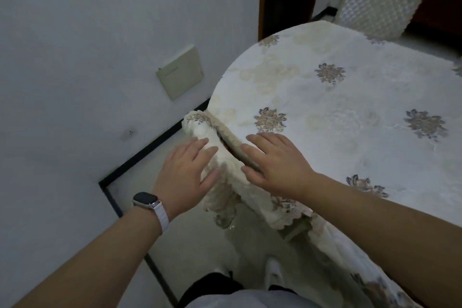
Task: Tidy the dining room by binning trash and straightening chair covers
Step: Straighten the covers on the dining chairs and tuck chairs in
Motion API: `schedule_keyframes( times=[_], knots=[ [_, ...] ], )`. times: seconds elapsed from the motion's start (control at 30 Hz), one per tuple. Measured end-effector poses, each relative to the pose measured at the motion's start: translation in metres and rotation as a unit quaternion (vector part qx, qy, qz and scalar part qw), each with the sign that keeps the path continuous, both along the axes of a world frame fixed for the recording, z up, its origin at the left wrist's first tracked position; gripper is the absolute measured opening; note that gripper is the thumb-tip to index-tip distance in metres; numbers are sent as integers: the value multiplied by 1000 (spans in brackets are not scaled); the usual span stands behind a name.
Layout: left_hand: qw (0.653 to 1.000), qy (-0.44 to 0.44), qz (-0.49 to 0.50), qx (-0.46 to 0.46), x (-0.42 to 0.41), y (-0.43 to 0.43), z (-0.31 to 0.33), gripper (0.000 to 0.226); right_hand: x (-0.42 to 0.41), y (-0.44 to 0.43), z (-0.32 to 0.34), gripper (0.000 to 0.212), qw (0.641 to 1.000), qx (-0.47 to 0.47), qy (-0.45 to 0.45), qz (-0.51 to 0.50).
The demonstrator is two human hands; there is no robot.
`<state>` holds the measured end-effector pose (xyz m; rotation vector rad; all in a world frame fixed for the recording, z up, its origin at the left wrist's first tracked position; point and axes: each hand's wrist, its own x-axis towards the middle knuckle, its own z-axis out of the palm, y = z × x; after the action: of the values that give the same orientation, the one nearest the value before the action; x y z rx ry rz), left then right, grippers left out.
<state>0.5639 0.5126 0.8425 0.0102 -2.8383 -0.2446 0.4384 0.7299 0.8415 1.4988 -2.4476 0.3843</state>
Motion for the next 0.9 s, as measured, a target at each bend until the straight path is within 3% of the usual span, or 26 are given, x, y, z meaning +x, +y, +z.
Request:
schedule_keyframes(
  times=[0.27, 0.63, 0.9],
  knots=[
    [998, 5, 64, -24, 22, -103, -2, 44, -10, -109, 6, 49, 999, 22, -8, 41],
    [999, 14, 33, -33, -4, -288, -5, 45, -11, -289, 15, 50, 999, 51, -10, -8],
    [998, 23, 18, -47, -27, -365, 12, 45, -34, -358, 13, 52, 997, 64, -21, -36]
  ],
)
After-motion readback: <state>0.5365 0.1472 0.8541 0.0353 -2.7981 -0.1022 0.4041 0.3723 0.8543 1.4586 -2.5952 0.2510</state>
